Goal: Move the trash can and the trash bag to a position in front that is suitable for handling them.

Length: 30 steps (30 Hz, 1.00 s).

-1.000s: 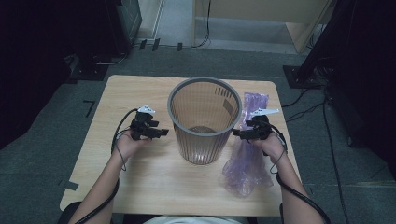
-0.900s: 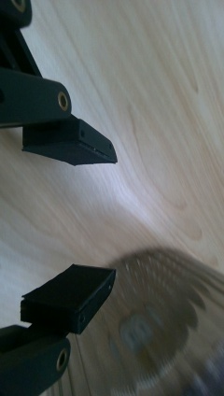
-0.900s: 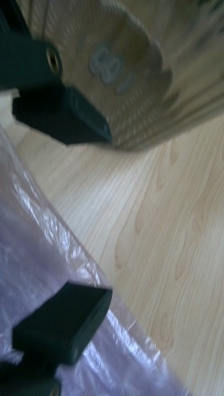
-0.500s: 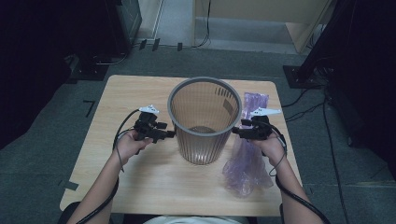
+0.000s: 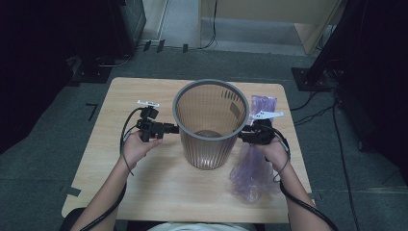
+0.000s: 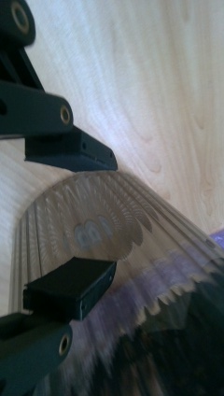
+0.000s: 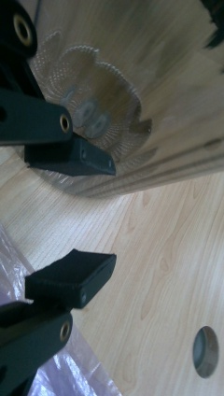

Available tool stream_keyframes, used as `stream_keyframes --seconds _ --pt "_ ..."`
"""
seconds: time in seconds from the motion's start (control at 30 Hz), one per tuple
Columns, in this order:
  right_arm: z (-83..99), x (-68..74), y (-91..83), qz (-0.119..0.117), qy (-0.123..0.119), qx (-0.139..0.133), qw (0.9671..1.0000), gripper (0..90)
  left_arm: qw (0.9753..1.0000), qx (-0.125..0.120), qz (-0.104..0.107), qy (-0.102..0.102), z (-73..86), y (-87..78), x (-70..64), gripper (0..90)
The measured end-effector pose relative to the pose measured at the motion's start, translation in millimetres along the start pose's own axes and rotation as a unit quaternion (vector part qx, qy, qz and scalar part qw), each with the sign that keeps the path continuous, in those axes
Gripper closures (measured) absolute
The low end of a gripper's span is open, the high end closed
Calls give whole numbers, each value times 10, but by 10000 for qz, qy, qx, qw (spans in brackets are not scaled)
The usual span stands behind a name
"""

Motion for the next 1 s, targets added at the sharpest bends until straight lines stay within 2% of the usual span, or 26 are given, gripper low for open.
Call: stream_keyframes --seconds 0.1,0.17,0.2,0.3,0.4,0.57,0.7,0.77,0.83,0.93,1.0 --pt "4 16 -7 28 -41 -7 10000 537 9984 126 -313 447 4 -16 -29 463" --pt "16 22 -14 22 -55 4 10000 550 9955 151 -388 849 23 -30 -75 506" --pt "25 27 -20 18 -47 13 10000 551 9941 218 -439 970 44 -24 -101 534" --pt "73 48 -52 66 63 18 10000 551 9918 326 -544 1106 92 -3 -120 573" --pt "108 78 -73 267 -14 16 9996 571 9948 337 -433 858 104 3 -126 598" --pt "117 91 -72 242 -11 51 9997 602 9958 404 -392 718 117 -8 -151 628" --pt "110 73 -36 214 -30 54 9998 606 9950 395 -424 813 117 -15 -126 578" --pt "93 58 1 228 17 31 9997 607 9951 291 -468 818 89 -1 -85 548" --pt "71 49 35 246 20 18 9997 613 9954 237 -493 789 61 31 -52 553" --pt "35 39 67 253 22 -23 9997 625 9953 261 -575 728 42 76 -52 629" --pt "32 44 71 275 51 -38 9996 637 9959 265 -627 599 46 86 -71 665"
Point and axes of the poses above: each handheld gripper's, and its own axes: y roughly forward along the jaws, z roughly out of its underside, x roughly to its left, the point moved 9 cm from there along y, roughly forward along the jaws, and after that the axes turned 13 degrees about y, right-handed, at the moved point
